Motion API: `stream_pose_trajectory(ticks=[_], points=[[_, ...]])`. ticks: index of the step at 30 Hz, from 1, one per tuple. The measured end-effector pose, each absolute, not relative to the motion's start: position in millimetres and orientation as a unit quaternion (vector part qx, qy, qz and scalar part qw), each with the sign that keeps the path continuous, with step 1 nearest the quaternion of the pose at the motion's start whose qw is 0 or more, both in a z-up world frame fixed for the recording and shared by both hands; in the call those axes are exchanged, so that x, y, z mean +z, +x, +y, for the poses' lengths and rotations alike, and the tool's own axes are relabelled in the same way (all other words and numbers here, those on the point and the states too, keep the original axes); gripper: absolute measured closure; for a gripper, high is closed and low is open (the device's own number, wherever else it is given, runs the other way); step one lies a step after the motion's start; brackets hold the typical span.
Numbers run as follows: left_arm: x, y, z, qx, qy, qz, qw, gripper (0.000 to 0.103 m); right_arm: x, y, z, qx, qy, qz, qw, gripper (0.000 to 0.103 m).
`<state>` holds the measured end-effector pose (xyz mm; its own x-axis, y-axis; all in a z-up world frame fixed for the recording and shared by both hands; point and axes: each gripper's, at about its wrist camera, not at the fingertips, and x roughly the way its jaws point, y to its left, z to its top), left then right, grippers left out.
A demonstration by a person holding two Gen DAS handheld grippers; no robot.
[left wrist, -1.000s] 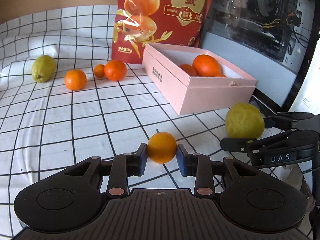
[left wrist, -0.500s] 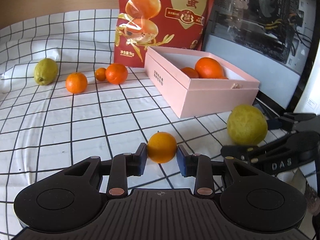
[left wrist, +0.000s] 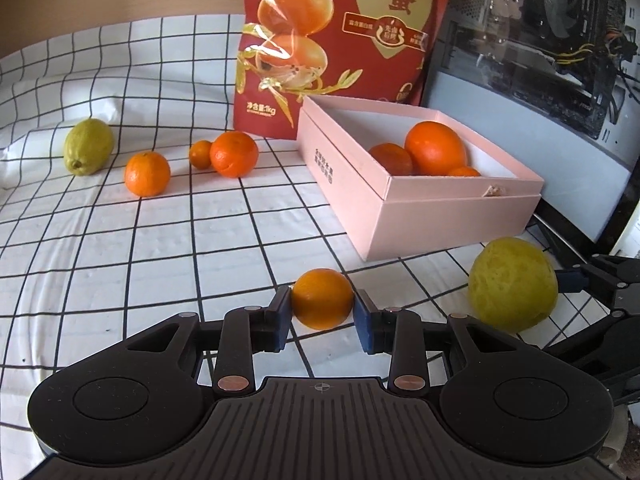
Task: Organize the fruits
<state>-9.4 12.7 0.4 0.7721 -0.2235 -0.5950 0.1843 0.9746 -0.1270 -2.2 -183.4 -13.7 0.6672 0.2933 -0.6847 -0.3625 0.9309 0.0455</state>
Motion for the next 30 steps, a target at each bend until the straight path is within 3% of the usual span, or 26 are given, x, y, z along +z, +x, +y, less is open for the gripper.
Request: stream_pose_trajectory(ticks=[20,30], points=[[5,-43,25,-0.172,-0.072,0.330,0.925,0.062,-14,-2,-183,0.181,-0.047,0.366,0.912,0.000],[23,-35,35,-0.151,-0.101,0.291,0.939,0.062,-15,-2,-184,0.181,-0.047,0.366,0.911,0.000]])
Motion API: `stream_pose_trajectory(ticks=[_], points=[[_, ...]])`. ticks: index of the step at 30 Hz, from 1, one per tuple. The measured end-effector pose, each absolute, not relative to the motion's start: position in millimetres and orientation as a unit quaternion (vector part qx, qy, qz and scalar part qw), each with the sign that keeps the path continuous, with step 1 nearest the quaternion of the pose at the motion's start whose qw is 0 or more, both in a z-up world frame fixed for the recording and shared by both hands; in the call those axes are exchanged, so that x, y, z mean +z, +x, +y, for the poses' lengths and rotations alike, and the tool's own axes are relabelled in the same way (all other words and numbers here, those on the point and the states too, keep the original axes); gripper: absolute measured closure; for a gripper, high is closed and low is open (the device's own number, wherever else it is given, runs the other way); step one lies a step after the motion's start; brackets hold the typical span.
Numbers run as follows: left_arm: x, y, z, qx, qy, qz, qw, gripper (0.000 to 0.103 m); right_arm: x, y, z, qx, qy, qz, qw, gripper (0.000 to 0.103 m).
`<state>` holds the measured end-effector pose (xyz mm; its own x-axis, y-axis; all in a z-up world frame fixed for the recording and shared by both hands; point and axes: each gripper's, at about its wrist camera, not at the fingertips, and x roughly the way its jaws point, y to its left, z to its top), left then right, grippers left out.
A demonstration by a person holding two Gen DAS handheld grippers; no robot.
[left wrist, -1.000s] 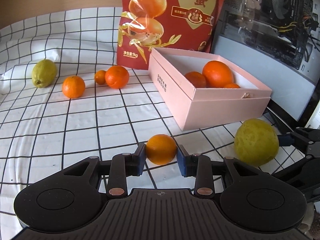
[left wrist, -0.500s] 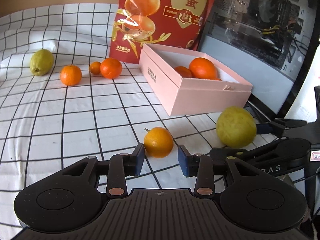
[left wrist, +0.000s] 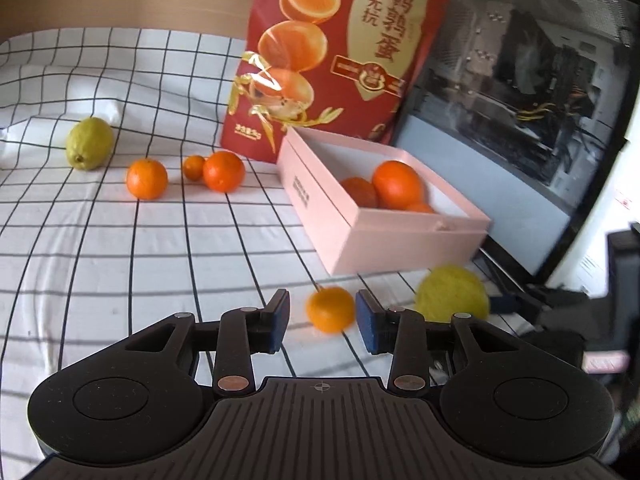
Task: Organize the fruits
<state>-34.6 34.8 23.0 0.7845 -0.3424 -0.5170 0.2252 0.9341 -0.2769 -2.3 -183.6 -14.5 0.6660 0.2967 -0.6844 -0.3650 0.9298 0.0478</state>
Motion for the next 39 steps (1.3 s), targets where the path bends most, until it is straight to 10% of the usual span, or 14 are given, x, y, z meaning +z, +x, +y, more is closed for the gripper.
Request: stream_pose_trajectory(ticks=[39], points=[[6,-61,31,-0.184,-0.104,0.290,0.933,0.065,-11,5,-200,0.186,0.016,0.367,0.912,0.002]])
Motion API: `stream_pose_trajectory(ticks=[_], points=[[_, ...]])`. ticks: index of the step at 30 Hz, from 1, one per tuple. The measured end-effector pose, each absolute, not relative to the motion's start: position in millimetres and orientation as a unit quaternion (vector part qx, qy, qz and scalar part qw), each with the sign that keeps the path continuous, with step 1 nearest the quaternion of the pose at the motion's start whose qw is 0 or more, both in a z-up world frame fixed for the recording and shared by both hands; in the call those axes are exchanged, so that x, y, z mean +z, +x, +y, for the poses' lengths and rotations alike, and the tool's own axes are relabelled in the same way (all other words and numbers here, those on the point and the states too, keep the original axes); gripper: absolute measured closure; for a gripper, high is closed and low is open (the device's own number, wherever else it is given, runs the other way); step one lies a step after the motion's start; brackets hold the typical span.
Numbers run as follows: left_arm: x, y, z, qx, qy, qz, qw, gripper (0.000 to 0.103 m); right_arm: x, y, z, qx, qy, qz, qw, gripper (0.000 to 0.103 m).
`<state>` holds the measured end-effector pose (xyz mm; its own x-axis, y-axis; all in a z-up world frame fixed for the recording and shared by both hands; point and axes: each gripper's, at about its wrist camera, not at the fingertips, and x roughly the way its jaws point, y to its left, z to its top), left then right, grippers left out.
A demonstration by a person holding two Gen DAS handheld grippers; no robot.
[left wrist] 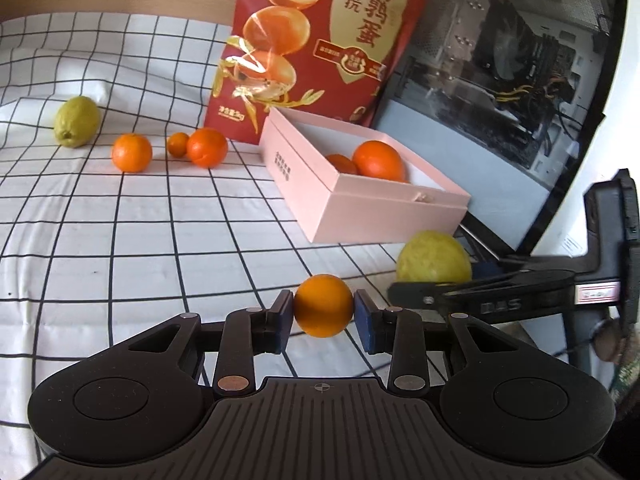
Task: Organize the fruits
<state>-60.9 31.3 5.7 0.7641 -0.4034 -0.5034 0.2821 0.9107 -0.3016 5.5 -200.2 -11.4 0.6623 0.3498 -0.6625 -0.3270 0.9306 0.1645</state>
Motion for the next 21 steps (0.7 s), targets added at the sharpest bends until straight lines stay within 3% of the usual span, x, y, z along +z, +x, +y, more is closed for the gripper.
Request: stream_pose_trajectory(ticks=[6,10,17,21], points=[[1,-61,35,-0.178,-0.104,0.298,0.932,0.065,-12,2,-175,0.190,-0.050,0.358,0.913,0.016],[-3,-59,43,-0.168,-0.113,0.308,0.930,0.066,-7,6,-174,0.189,-0.054,0.356,0.914,0.042],[7,-59,49,-0.169,-0.129,0.313,0.926,0.066,3,0,-181,0.197,-0.046,0.377,0.904,0.042],[35,-52,45,-0.177,-0.122,0.287,0.934,0.066,37,-5,-189,0.199,-0.025,0.350,0.915,0.042]])
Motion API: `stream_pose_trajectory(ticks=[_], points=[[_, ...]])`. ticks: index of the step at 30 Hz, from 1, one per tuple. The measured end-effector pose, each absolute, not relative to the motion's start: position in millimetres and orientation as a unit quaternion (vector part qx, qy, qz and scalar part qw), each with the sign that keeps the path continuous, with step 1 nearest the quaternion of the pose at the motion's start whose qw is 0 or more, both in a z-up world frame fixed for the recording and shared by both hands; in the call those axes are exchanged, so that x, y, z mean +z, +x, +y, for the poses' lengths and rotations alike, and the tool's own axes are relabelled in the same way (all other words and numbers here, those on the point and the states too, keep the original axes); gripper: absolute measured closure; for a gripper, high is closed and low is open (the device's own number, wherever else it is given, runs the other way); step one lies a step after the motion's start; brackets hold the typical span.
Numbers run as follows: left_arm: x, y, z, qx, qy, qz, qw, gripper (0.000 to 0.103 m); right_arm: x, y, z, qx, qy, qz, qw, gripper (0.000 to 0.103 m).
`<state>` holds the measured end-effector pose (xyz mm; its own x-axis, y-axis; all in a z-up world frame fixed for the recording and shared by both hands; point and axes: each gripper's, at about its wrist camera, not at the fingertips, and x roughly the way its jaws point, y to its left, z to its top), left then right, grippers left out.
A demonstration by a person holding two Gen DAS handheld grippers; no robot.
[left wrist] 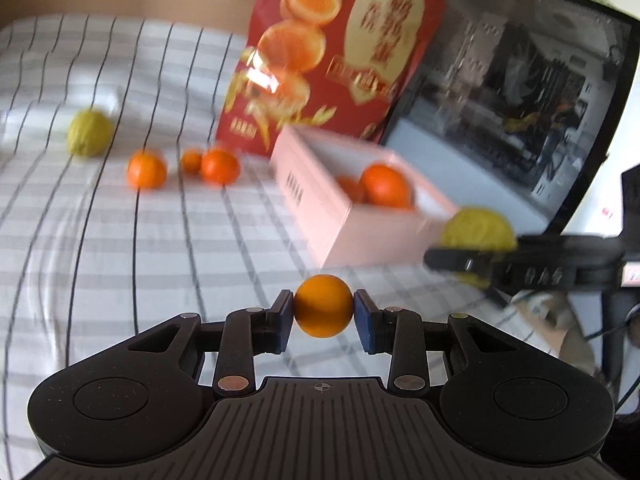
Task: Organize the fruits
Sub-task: 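Carry the pear and kumquat over the pink box and open both tools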
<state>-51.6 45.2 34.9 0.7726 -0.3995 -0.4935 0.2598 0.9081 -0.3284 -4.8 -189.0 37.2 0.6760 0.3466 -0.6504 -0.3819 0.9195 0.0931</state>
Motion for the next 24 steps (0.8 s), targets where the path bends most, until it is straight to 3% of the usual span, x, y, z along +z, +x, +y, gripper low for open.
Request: stream_pose_trajectory(ticks=[10,17,24], points=[[89,37,-10,-0.199,-0.113,0.245,0.942,0.065,165,45,-184,0.109,-0.047,0.225,0.967,0.042],[53,95,-53,-0.204,-0.063,0.300,0.930,0.065,152,83,-185,0.102,-0.016,0.260,0.960,0.042],[49,86,-47,-0.201,-0.057,0.274,0.939,0.065,109,98,-197,0.108,-0.004,0.308,0.945,0.042]])
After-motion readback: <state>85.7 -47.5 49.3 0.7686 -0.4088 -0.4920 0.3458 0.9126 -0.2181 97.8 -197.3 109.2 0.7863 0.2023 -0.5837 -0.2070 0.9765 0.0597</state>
